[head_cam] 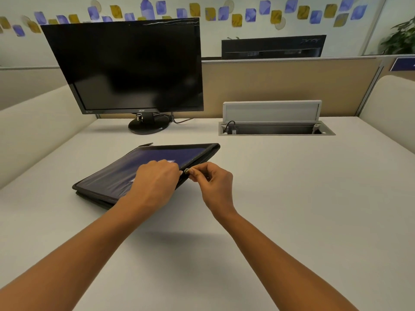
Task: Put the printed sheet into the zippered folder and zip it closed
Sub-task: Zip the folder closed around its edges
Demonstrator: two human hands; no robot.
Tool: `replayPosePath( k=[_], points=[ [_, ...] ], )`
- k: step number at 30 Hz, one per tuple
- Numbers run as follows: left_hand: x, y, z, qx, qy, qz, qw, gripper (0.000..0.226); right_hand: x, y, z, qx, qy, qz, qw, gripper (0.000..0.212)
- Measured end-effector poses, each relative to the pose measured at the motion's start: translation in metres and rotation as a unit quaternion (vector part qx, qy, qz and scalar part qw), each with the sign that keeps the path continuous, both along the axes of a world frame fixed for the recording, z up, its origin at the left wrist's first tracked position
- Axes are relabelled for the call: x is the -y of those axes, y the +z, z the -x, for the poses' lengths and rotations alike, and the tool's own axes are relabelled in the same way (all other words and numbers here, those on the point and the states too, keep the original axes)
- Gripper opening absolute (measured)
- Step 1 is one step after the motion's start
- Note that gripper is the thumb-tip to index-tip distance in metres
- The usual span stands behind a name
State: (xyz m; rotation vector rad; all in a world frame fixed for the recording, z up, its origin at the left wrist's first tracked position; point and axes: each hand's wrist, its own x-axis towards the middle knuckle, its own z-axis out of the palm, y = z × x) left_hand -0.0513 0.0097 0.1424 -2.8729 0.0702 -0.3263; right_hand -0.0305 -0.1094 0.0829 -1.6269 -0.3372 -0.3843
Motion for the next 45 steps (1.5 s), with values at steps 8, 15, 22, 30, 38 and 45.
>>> replayPosePath(
  k=[8, 15, 22, 30, 38, 45],
  points=[
    [-0.009, 0.005, 0.004, 0.004, -0.009, 0.016, 1.000, 0.032, 0.001, -0.002, -0.014, -0.007, -0.046, 0.001, 0.999, 0.010],
    [-0.013, 0.005, 0.008, 0.010, -0.015, 0.022, 1.000, 0.035, 0.017, -0.002, -0.041, -0.020, -0.103, 0.011, 0.994, 0.010],
    [-0.015, 0.001, 0.008, 0.017, -0.030, 0.036, 0.999, 0.034, 0.025, -0.004, -0.059, -0.032, -0.145, 0.023, 0.989, 0.012],
    [-0.012, -0.004, 0.005, 0.028, -0.033, 0.031, 0.999, 0.034, 0.030, -0.007, -0.072, -0.046, -0.180, 0.022, 0.982, 0.013],
    [-0.007, -0.007, 0.003, -0.001, -0.018, 0.031, 0.999, 0.034, 0.031, -0.014, -0.073, -0.059, -0.177, 0.013, 0.982, 0.011],
    [0.001, -0.005, 0.006, -0.015, -0.008, 0.024, 1.000, 0.034, 0.028, -0.026, -0.059, -0.087, -0.110, -0.038, 0.989, 0.023]
  ],
)
